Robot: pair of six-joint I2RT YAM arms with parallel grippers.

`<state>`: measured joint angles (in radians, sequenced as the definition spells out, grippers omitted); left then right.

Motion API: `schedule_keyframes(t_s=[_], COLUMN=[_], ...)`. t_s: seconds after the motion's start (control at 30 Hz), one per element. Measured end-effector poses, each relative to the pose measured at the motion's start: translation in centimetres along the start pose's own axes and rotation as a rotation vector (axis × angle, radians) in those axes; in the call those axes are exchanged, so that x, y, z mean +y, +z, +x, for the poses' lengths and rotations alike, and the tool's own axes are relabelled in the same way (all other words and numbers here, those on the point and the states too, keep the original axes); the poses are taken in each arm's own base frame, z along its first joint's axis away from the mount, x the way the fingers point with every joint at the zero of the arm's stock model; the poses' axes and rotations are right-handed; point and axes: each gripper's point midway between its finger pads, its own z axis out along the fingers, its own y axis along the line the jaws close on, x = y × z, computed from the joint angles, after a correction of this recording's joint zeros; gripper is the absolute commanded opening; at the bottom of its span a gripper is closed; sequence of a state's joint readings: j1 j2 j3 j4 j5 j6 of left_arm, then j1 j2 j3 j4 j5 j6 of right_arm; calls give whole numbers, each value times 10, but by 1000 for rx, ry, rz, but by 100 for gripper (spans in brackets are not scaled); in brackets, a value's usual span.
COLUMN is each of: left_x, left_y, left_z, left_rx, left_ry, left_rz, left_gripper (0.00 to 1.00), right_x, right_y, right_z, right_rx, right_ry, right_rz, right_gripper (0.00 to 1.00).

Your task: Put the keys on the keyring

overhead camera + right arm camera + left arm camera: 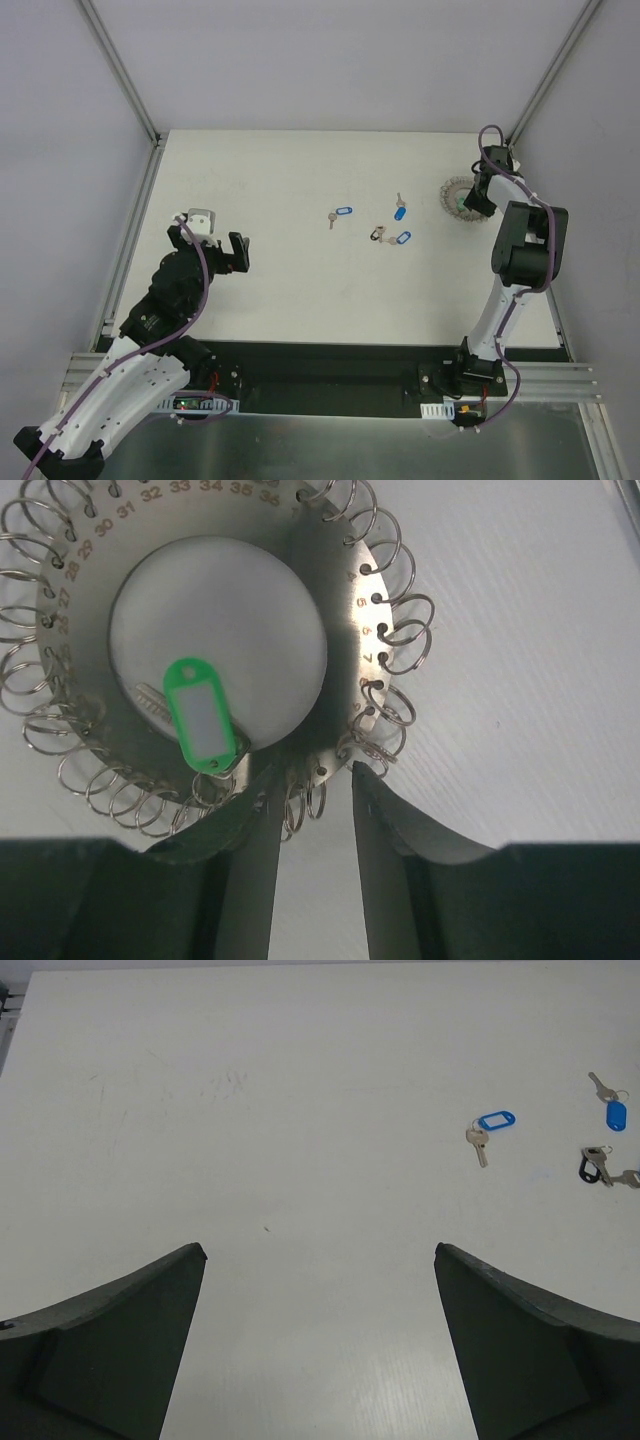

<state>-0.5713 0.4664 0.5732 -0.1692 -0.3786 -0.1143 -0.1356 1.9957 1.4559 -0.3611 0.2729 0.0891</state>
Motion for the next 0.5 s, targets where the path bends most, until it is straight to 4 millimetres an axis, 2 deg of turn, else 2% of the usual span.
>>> schedule_keyframes(t_s=[0.17, 0.5], left_x=[1, 1], left_y=[0, 1], left_z=[0, 0], left_rx=[2, 2], left_ry=[0, 0], left_rz=[-3, -3], left_gripper=[99, 99], right_x=[-3, -3], right_y=[14, 16], right_z=[6, 10], right_rx=[30, 47], right_ry=[-1, 7], right_rz=[12, -7], right_gripper=[31, 20])
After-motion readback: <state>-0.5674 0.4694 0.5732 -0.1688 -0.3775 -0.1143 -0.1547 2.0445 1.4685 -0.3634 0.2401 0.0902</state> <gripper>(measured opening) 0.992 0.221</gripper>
